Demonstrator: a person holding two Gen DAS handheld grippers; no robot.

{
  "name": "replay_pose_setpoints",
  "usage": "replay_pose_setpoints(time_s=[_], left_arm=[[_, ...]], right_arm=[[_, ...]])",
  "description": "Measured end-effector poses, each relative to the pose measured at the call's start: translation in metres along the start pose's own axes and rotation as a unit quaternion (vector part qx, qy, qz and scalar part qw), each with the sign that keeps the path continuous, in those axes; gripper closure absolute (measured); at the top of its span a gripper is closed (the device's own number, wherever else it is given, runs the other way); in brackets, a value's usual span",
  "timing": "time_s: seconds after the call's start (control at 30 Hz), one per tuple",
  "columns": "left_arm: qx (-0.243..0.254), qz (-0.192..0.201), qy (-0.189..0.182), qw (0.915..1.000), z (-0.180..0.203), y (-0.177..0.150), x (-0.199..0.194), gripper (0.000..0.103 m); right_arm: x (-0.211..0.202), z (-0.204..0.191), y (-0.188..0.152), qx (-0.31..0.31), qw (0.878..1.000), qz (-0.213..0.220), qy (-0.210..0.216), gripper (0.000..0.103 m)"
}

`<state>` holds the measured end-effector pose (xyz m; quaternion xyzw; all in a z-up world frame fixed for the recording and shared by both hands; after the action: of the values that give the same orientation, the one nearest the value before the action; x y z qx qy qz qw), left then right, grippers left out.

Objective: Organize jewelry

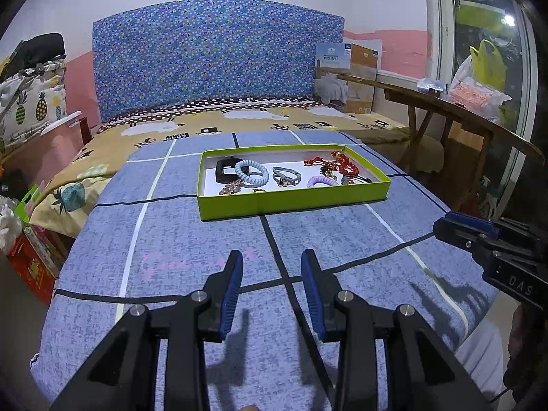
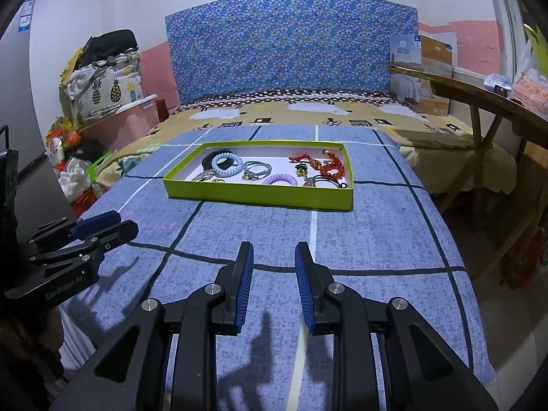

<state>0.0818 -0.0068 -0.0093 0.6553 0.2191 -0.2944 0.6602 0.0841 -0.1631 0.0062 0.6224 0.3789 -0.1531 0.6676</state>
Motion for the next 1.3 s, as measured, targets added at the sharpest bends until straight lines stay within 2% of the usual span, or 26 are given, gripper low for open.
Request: replay_pose_setpoints(time_s=[0.57, 1.3], left_arm=[[0.007, 0.015, 0.004, 0.9999, 0.009, -0.001, -0.009, 0.066], [0.008, 0.012, 0.003, 0.9999, 0.012, -0.001, -0.008, 0.066]], right_arm=[[-0.002, -0.003, 0.0, -0.007, 1.0, 0.006, -0.002, 0.077], [-0.002, -0.005, -0.001, -0.006, 1.0, 0.002, 0.0, 0.077]])
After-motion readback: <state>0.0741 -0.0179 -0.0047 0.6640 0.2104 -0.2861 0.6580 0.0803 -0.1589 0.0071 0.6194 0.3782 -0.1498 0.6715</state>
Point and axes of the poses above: each gripper's, at about its wrist camera, not at the fingertips, and x roughly the way its jaws point, z to its right, y to its top, the point moved 4 cm from there along x, roughly the way its jaws point, and after that the axes turned 8 degrees about -z, right-handed, at the moved point
